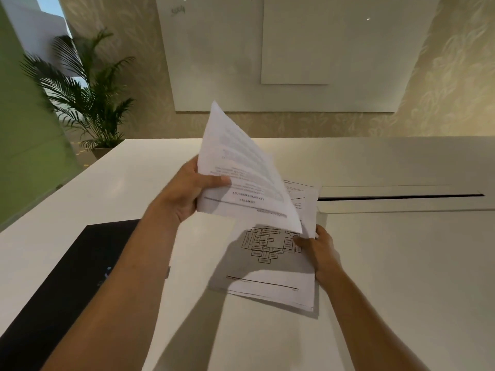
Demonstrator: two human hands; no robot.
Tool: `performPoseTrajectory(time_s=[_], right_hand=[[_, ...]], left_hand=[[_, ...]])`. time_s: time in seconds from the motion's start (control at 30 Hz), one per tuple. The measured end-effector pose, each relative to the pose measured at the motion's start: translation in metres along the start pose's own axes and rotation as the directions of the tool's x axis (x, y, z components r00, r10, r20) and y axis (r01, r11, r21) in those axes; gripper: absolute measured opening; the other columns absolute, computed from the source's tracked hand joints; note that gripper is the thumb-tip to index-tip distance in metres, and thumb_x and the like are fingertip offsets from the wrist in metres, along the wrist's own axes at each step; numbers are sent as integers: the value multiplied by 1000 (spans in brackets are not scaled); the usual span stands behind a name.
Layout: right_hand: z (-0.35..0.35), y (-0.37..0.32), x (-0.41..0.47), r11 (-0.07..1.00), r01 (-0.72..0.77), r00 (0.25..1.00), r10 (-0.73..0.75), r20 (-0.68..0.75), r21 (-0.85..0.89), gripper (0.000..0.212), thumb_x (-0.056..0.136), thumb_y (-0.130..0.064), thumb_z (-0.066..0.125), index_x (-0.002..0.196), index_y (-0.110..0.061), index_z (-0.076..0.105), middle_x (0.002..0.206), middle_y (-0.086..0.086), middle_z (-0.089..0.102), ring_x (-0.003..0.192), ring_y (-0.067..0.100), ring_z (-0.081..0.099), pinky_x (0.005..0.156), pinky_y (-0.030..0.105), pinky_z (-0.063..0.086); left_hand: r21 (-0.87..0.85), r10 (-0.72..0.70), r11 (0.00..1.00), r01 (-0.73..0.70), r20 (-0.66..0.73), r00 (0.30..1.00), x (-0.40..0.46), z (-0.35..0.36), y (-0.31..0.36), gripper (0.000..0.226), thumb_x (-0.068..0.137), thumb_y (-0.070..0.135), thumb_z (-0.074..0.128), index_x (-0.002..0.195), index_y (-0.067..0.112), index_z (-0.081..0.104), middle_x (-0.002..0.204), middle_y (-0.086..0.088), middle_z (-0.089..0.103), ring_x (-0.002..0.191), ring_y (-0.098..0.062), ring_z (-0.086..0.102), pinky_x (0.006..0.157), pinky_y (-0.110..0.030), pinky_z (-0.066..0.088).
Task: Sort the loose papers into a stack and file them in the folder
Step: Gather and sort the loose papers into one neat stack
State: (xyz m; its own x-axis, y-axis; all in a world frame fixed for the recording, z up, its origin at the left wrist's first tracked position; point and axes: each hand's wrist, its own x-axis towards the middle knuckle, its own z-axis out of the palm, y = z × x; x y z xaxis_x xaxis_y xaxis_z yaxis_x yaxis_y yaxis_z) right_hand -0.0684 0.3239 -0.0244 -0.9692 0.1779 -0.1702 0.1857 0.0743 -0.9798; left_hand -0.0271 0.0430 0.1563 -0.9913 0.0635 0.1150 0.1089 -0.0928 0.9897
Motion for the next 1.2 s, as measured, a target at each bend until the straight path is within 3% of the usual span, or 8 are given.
performPoseTrajectory(time_s=[0.23,0.4,0.53,0.67,0.8,0.93,1.07,1.2], right_hand=[[-3,2,4,999,-37,996,40,81,-36,30,77,-32,65,108,-34,65,98,1,78,88,30,75,85,55,60],[-1,-6,0,988,-107,978,84,191,112,42,103,-52,39,111,-22,67,101,8,79,91,31,77,78,47,63],[4,-8,-5,996,-21,948,-9,318,90,20,96,-13,65,114,-22,69,106,4,79,92,23,77,71,37,63],[7,-2,-4,999,36,962,-37,269,11,43,87,1,69,123,-21,60,112,3,75,92,23,76,78,47,63],[5,-10,-10,984,177,950,-176,256,22,54,82,-16,74,129,-34,56,116,-6,75,102,21,74,89,57,58],[2,-39,-21,928,344,864,-372,338,143,51,88,-11,72,133,-30,55,126,2,71,112,27,70,86,53,60],[6,-65,-32,868,467,813,-497,303,170,49,91,-7,70,136,-17,51,125,6,71,111,28,71,84,48,61],[15,-81,-39,799,579,762,-601,239,162,43,93,-4,67,130,-19,50,123,6,69,107,22,72,79,40,63]], left_hand=[[48,-381,922,384,-66,922,-11,2,-102,57,72,-8,76,124,1,54,116,-20,69,99,-33,69,79,-42,58],[238,-447,855,462,-116,887,-22,3,-137,62,70,-7,81,122,7,51,116,-10,67,101,-22,65,84,-34,56],[536,-370,778,328,-32,928,-23,8,-130,44,72,1,81,99,27,58,98,9,65,85,0,58,61,-6,45],[702,-371,658,271,-11,929,-21,6,-130,38,73,18,83,107,16,66,110,-5,69,99,-20,64,80,-25,51],[585,-296,710,393,-258,920,-17,-3,-125,67,75,44,79,128,11,54,120,-9,63,99,-21,60,76,-28,48],[296,-153,928,225,-247,957,-16,-11,-104,89,66,57,76,140,22,41,126,-5,57,109,-21,59,87,-35,51],[199,4,980,19,-111,994,-17,-8,-83,65,74,53,75,129,29,50,121,2,67,108,-24,66,90,-51,55],[261,199,955,-137,-224,954,-18,5,-75,49,82,40,72,124,26,51,117,3,66,101,-25,68,82,-50,59]])
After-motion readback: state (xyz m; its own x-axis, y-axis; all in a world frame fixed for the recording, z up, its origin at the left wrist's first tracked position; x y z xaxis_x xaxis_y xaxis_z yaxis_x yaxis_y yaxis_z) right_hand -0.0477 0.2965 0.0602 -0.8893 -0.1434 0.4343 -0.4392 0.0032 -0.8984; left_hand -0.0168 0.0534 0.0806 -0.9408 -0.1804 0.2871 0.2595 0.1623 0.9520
